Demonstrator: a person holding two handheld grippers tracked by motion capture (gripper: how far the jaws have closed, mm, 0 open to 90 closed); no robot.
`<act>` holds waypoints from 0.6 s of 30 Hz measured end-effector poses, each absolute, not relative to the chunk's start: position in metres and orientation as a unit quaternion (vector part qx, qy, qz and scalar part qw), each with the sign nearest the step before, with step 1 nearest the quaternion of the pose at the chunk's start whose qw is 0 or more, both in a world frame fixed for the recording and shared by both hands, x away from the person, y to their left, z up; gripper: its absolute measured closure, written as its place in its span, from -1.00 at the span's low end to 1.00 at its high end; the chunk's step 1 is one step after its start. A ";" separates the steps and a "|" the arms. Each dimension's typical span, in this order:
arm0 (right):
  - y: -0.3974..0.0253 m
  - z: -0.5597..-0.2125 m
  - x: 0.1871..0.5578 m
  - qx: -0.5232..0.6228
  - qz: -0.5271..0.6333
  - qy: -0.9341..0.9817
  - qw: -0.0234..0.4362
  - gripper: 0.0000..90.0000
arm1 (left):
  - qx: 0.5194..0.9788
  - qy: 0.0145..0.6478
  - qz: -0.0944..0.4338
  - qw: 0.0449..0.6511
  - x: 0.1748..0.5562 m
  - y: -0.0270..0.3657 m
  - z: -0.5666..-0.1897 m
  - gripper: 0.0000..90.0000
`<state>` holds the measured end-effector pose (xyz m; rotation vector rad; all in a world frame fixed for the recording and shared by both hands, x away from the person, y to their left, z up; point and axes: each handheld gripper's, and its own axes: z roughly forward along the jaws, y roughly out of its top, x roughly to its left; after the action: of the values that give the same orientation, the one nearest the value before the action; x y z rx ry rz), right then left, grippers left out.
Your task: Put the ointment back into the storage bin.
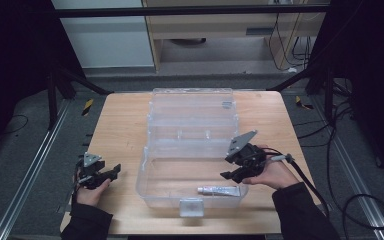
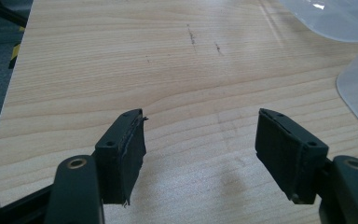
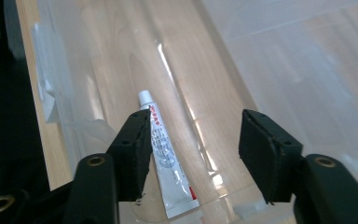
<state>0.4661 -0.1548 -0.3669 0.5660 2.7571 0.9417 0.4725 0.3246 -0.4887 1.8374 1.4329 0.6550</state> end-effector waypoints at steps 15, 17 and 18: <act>-0.239 -0.389 0.455 0.375 0.437 0.794 0.196 -0.48 | 0.711 0.554 0.254 0.351 0.472 0.324 -0.489 -0.28; -0.247 -0.397 0.456 0.399 0.436 0.780 0.206 -0.50 | 0.710 0.555 0.254 0.351 0.472 0.324 -0.489 -0.27; -0.251 -0.401 0.456 0.410 0.434 0.774 0.212 -0.50 | 0.710 0.555 0.253 0.351 0.472 0.324 -0.489 -0.27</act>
<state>0.4562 -0.2508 -0.4010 1.1383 2.1494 1.2060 0.4722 0.3243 -0.4889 1.8392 1.4355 0.6562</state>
